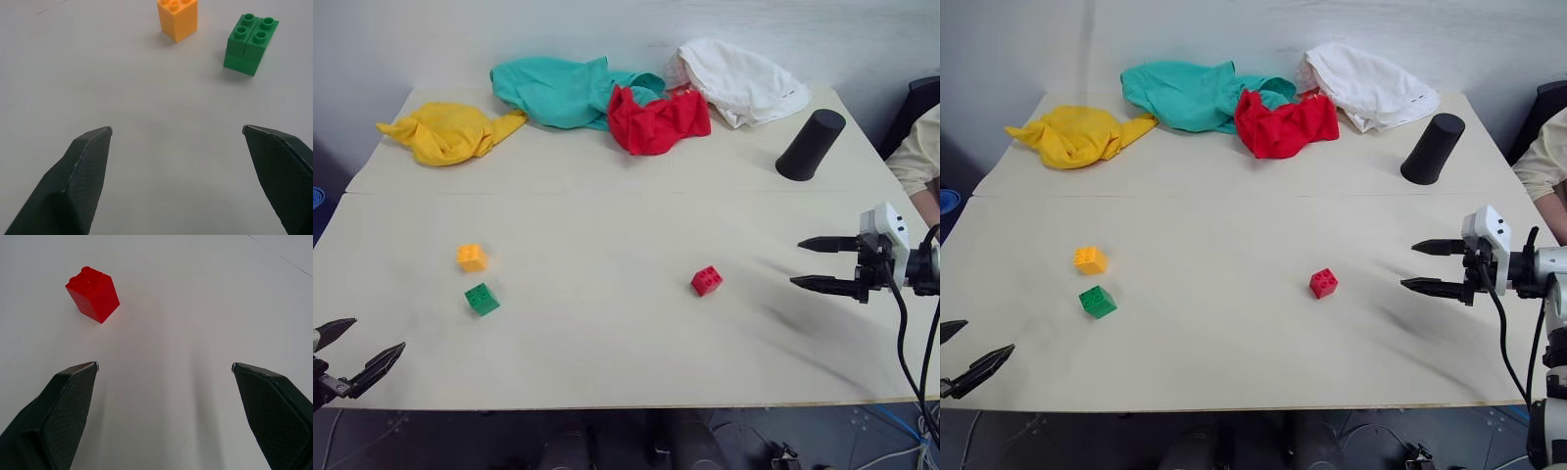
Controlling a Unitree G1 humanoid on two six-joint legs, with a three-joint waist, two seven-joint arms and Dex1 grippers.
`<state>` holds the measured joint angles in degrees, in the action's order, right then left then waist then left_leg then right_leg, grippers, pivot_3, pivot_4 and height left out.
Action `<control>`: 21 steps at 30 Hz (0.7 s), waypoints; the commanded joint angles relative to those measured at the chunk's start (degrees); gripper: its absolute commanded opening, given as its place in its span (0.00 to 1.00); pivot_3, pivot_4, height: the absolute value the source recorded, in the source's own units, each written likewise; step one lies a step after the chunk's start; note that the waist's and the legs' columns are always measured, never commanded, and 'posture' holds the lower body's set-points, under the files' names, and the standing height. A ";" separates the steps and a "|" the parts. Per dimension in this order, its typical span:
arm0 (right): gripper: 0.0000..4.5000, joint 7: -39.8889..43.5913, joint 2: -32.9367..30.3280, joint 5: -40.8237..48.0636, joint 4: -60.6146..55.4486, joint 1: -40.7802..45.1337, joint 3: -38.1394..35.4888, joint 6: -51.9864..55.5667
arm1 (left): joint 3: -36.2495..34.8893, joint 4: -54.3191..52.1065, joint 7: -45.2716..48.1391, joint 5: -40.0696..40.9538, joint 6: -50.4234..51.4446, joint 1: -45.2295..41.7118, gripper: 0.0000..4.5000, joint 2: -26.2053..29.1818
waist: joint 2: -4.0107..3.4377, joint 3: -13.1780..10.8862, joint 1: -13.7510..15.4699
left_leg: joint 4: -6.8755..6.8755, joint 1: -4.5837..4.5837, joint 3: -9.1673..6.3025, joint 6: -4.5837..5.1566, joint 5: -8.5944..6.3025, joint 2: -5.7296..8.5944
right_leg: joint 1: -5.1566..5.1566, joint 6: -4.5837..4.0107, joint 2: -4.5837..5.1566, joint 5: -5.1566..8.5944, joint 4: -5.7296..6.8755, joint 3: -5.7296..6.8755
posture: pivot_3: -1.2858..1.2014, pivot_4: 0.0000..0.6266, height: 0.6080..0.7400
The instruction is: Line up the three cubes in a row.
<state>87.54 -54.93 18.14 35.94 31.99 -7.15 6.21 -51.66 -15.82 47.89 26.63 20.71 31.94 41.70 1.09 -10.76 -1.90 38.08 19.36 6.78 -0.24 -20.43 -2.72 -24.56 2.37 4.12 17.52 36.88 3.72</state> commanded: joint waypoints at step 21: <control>1.00 4.96 -2.51 1.20 -7.05 15.44 24.95 -13.56 | 19.26 -17.00 10.72 12.51 12.86 -16.76 1.00 16.33 | -0.03 -0.02 -0.03 | -0.01 0.02 -0.03 -0.32 0.14 0.00 | -0.04 -0.01 -0.01 0.01 0.07 0.00 | 0.52 0.24 1.00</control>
<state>89.33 -56.10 17.93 29.38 46.39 15.05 -3.79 -33.73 -31.04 56.85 37.37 33.02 16.05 56.92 1.06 -10.78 -1.94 38.07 19.40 6.77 -0.56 -20.30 -2.72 -24.60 2.36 4.10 17.53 36.92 3.73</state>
